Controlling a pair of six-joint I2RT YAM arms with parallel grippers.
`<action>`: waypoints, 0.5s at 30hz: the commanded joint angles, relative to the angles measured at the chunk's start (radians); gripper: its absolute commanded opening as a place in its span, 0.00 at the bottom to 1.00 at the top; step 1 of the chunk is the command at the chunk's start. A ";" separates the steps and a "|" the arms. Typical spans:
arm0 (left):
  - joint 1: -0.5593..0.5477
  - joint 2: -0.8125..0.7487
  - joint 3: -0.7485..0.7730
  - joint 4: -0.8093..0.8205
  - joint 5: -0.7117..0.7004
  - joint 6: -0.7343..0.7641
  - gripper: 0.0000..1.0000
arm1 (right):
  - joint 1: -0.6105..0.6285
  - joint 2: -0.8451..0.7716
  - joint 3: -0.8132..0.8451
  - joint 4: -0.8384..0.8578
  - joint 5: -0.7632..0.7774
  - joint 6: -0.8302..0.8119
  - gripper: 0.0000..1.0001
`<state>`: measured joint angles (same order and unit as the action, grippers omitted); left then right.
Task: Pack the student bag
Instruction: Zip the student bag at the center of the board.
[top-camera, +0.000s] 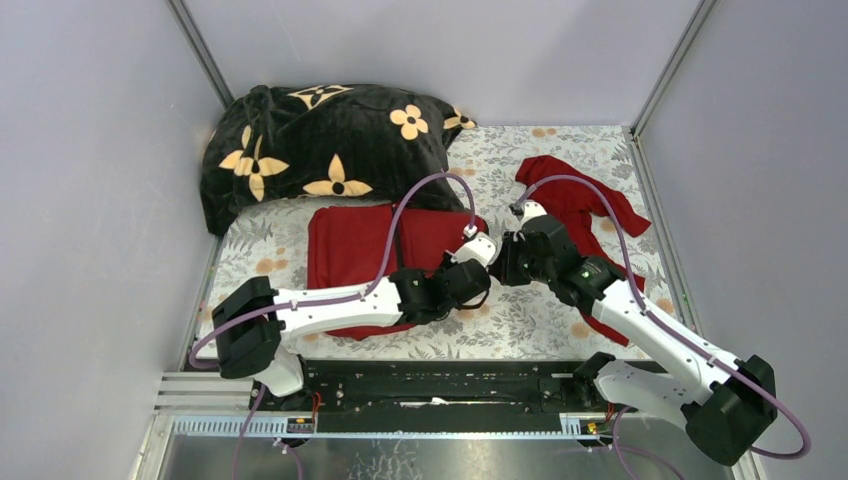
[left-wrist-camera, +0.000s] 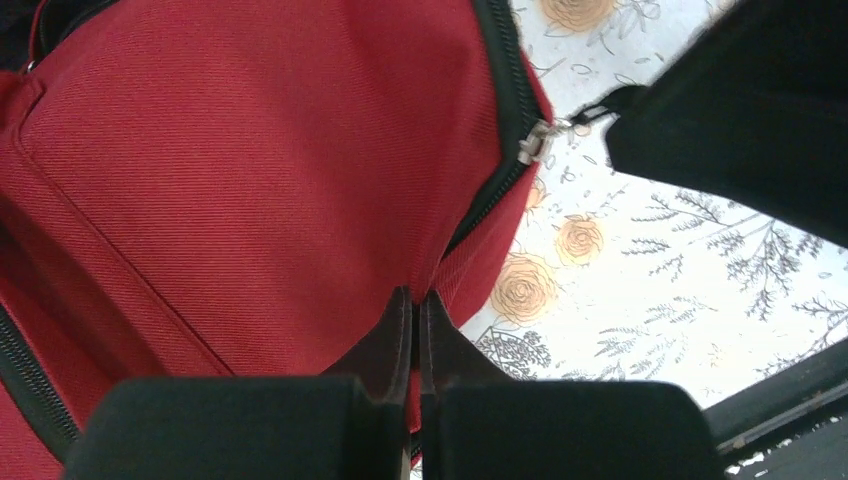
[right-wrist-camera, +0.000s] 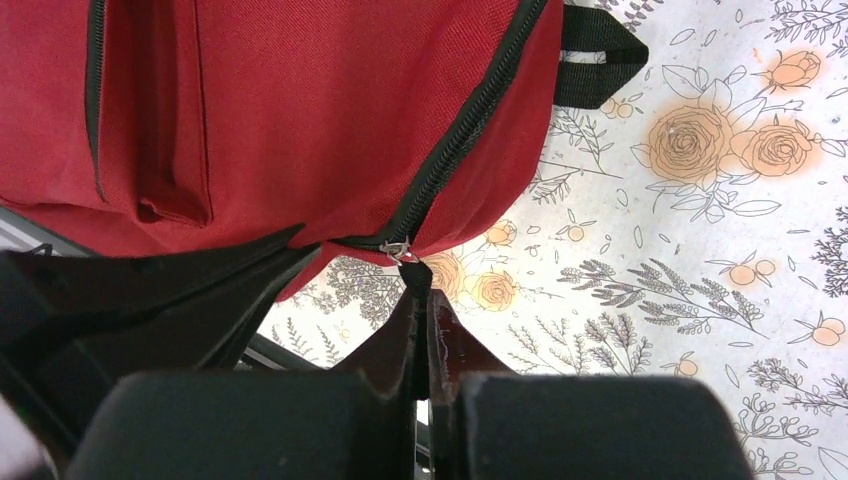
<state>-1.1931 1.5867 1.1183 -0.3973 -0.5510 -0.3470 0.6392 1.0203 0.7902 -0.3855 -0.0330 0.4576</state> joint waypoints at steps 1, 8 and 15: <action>0.047 -0.049 -0.019 -0.070 -0.056 0.008 0.00 | -0.022 -0.038 0.028 0.052 0.052 0.010 0.00; 0.047 -0.256 -0.102 -0.305 0.101 -0.174 0.00 | -0.096 0.063 0.031 0.154 0.035 -0.037 0.00; 0.039 -0.317 -0.165 -0.461 0.134 -0.330 0.00 | -0.191 0.174 0.086 0.206 0.001 -0.048 0.00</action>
<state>-1.1553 1.2999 0.9974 -0.5911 -0.4397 -0.5797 0.5266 1.1767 0.8097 -0.2443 -0.1329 0.4496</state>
